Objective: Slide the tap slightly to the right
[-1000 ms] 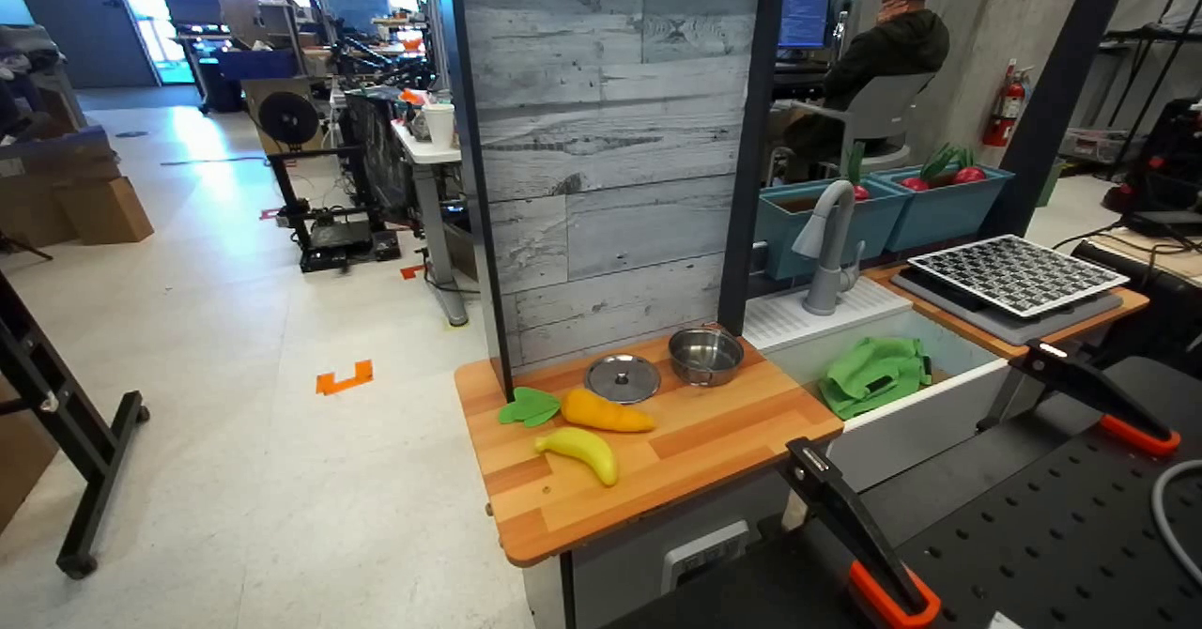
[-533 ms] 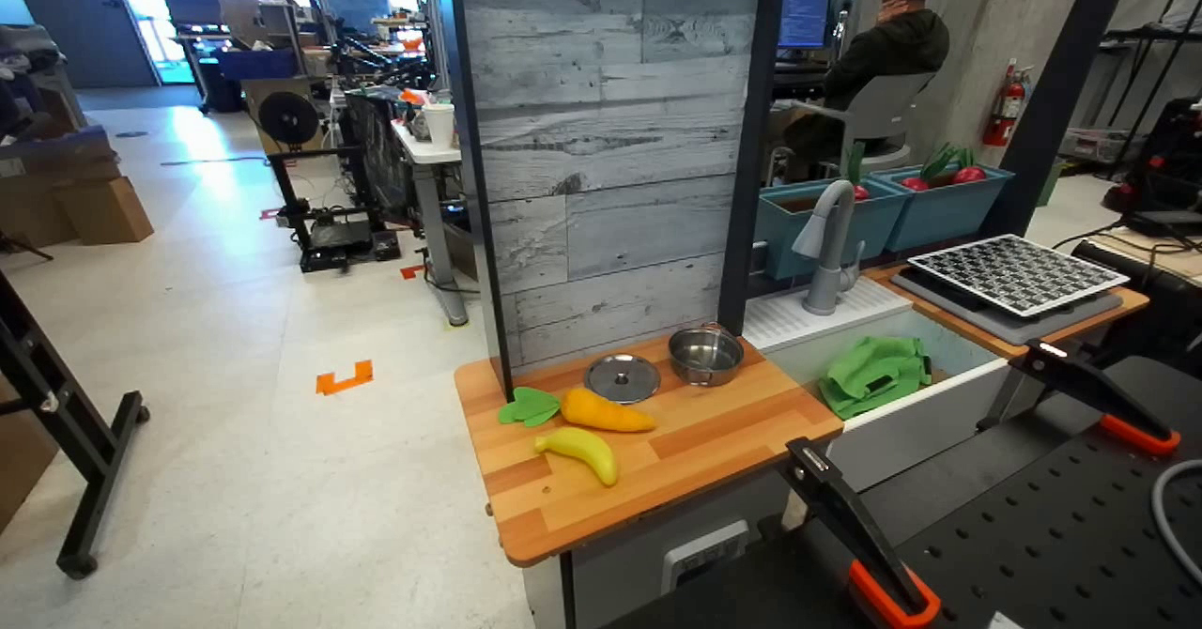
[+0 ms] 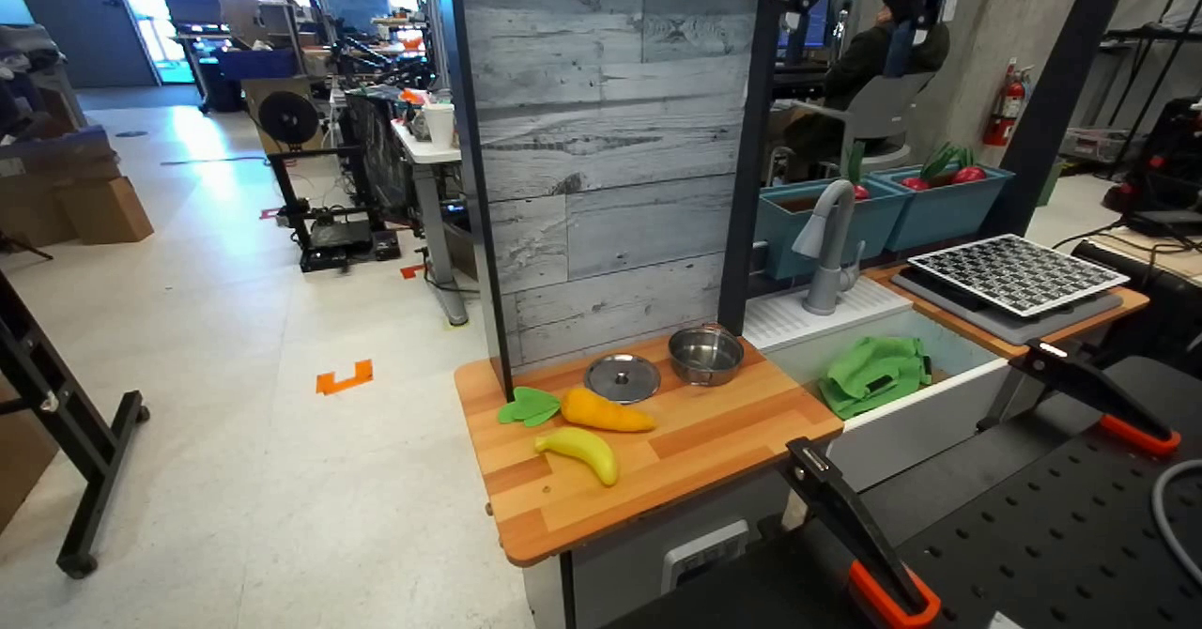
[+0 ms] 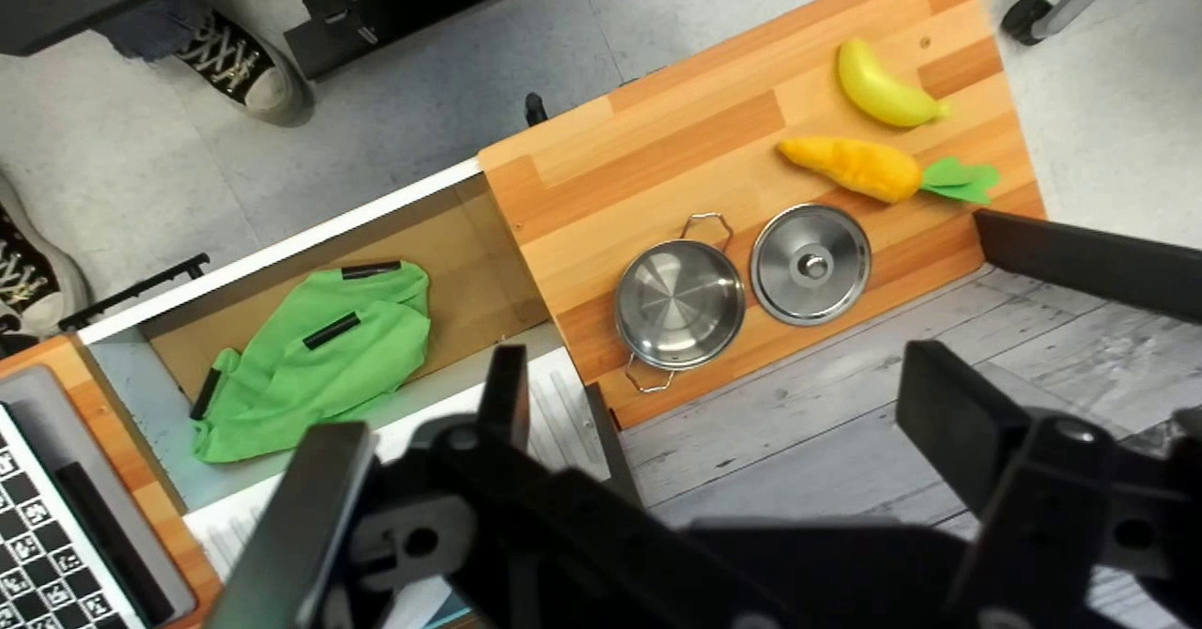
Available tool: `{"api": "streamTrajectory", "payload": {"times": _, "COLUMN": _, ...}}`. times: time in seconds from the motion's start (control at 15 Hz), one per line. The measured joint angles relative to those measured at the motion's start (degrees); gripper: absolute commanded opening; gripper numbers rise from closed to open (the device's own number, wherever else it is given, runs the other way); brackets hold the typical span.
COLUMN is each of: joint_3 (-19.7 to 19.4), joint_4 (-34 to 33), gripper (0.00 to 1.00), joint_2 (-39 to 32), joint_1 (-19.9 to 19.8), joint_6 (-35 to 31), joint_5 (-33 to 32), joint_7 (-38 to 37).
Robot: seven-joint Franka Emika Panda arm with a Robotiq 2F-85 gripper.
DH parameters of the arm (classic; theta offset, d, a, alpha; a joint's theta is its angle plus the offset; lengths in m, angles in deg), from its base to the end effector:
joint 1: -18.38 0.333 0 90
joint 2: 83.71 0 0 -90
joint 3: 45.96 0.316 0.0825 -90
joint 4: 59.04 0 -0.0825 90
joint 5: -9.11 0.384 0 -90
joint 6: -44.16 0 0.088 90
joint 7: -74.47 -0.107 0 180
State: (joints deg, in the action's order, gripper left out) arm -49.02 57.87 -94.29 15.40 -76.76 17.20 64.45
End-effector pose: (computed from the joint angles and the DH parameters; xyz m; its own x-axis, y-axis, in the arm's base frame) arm 0.5671 -0.0528 0.3443 0.9296 -0.3436 -0.1335 -0.3557 -0.9312 -0.0800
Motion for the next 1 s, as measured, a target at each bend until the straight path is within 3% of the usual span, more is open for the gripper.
{"api": "streamTrajectory", "payload": {"times": 0.4, "joint_3": -1.6, "joint_4": -4.3, "gripper": 1.0, "joint_2": -7.1, "joint_1": -2.5, "joint_6": -4.1, "joint_5": 1.8, "joint_7": 0.0}}
{"api": "streamTrajectory", "payload": {"times": 1.0, "joint_3": -3.1, "joint_4": -4.3, "gripper": 1.0, "joint_2": -14.3, "joint_1": -3.1, "joint_6": -21.0, "joint_5": 3.2, "joint_7": -4.3}}
